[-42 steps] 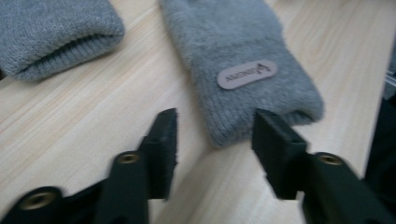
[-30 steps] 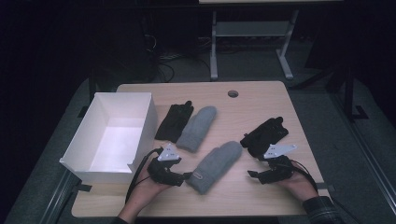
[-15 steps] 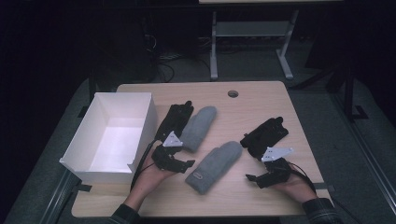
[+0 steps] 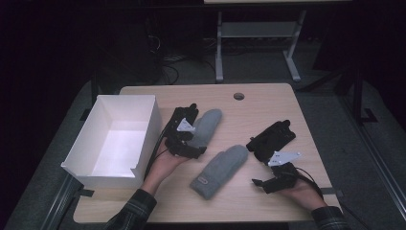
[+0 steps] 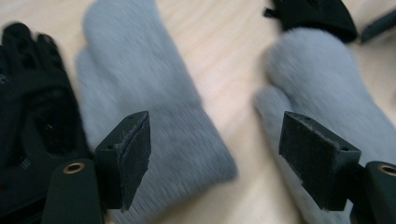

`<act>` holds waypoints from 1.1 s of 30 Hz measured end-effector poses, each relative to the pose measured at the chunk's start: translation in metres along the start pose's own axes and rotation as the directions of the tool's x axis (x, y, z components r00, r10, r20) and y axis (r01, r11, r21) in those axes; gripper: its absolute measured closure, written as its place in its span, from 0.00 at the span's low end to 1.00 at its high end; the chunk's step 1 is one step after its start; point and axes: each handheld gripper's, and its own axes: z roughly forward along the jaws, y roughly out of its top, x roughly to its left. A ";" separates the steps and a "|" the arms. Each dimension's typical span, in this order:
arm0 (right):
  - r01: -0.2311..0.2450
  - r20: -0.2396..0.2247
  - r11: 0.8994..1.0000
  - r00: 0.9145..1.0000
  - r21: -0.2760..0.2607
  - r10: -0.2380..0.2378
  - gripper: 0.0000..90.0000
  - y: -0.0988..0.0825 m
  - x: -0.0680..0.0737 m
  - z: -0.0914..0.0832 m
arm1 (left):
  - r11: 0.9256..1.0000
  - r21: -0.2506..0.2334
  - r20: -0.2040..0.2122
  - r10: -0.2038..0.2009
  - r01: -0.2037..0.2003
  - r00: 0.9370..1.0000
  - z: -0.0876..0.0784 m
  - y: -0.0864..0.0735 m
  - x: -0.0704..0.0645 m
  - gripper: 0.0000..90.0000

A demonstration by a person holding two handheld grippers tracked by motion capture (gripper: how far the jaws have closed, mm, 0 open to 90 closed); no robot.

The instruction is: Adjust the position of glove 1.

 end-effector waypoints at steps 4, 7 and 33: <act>0.002 0.001 1.000 1.000 -0.001 -0.002 0.14 0.000 0.000 0.000 | 0.999 -0.023 -0.004 -0.031 0.031 1.000 0.010 0.010 0.015 0.38; 0.002 0.001 1.000 1.000 -0.001 -0.002 0.14 0.000 0.000 0.000 | 0.999 -0.030 0.001 -0.035 0.035 0.999 0.019 0.015 0.022 0.44; 0.001 0.002 1.000 1.000 -0.001 -0.001 0.14 0.000 0.000 0.000 | 0.997 0.078 0.054 -0.023 0.019 0.998 0.076 0.028 0.035 1.00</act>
